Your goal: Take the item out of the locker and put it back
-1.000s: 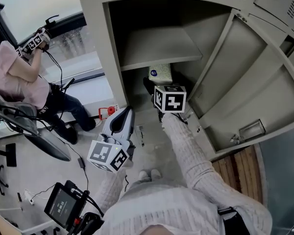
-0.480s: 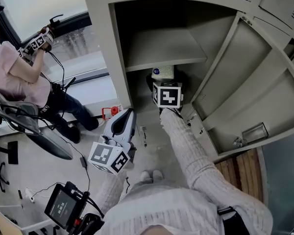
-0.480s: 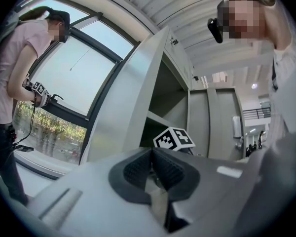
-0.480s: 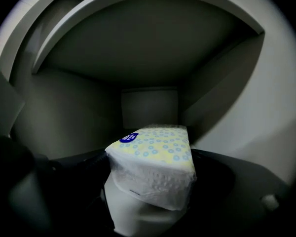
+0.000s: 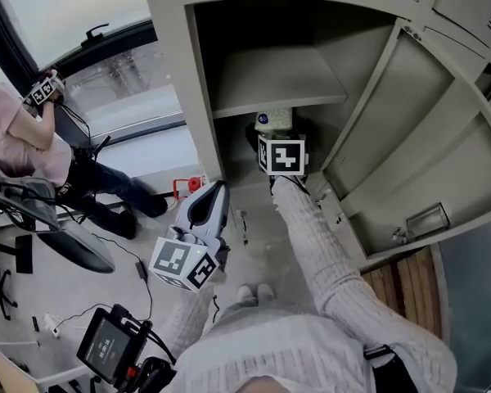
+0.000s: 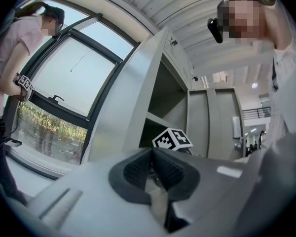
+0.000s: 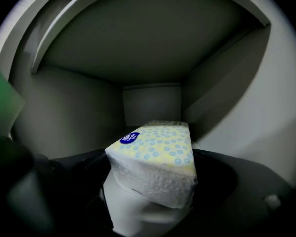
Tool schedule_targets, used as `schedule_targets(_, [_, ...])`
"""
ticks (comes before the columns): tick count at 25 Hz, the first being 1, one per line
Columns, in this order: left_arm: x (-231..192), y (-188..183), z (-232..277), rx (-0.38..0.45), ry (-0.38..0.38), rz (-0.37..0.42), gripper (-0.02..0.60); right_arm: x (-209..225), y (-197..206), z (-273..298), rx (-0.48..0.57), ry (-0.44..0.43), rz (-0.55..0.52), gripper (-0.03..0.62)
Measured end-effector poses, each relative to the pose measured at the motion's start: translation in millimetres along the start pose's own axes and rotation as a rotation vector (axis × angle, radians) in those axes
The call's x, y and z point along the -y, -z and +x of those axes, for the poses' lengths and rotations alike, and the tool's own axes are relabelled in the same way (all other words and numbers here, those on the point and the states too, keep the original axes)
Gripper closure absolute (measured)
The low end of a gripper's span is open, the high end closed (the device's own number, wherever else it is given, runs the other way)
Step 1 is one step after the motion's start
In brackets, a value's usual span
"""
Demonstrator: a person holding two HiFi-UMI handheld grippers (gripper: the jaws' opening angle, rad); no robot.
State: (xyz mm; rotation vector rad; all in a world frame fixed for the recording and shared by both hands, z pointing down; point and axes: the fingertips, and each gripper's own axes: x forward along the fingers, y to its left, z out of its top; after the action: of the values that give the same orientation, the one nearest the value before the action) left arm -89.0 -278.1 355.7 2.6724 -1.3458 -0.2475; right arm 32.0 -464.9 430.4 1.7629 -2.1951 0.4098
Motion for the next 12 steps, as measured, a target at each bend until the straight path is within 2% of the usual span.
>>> schedule_targets(12, [2, -6, 1, 0.014, 0.001, 0.01, 0.574, -1, -3, -18, 0.042, -0.033, -0.026, 0.1])
